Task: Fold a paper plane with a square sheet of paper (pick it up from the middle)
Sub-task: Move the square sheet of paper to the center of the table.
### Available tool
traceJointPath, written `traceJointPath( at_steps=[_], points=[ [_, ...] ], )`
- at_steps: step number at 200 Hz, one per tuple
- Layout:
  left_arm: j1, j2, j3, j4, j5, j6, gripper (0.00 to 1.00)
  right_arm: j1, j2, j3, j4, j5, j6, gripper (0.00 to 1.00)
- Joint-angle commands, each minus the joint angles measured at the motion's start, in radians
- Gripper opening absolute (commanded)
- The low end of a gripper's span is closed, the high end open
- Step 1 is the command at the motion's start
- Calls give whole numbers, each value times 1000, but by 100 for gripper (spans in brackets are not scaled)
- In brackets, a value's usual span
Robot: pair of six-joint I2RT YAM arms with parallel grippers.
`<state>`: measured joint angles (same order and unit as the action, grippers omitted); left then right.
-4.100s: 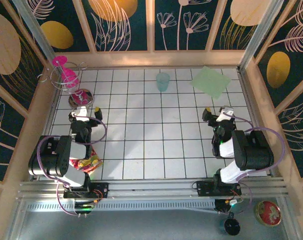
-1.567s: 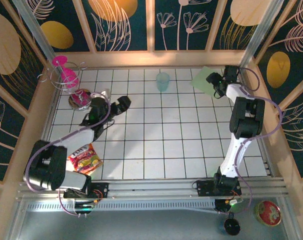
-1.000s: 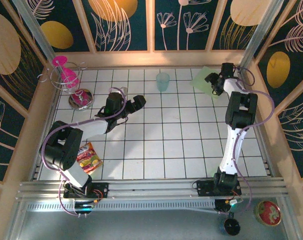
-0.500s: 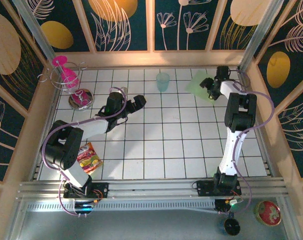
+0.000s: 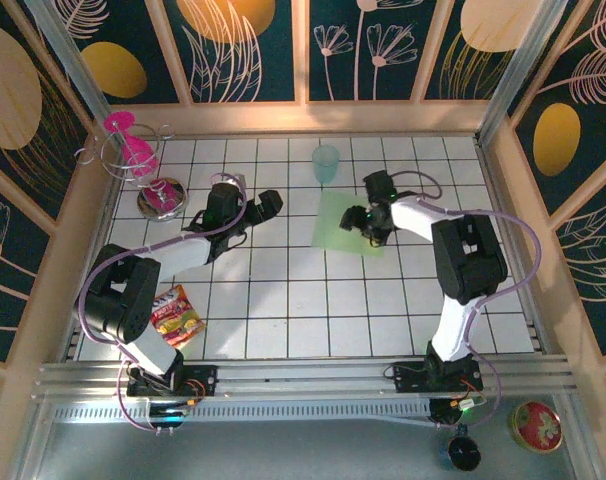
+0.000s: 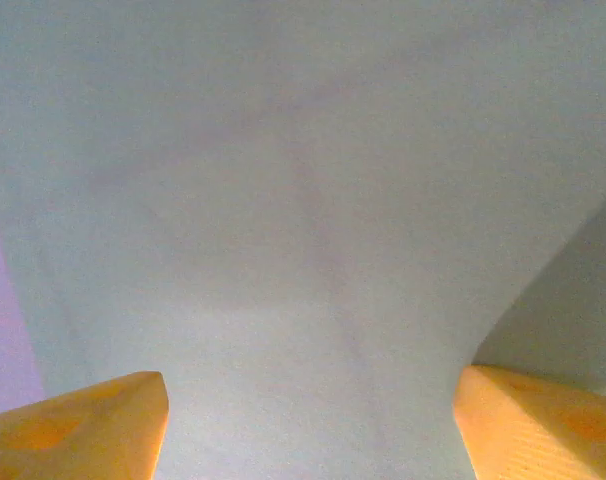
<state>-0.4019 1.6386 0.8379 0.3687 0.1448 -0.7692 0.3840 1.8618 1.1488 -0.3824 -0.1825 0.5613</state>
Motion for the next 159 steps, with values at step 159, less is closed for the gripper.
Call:
traceJointPath(
  at_steps=[159],
  points=[
    [-115, 151, 128, -139, 233, -184, 61, -74, 1, 17, 6, -94, -4, 37]
  ],
)
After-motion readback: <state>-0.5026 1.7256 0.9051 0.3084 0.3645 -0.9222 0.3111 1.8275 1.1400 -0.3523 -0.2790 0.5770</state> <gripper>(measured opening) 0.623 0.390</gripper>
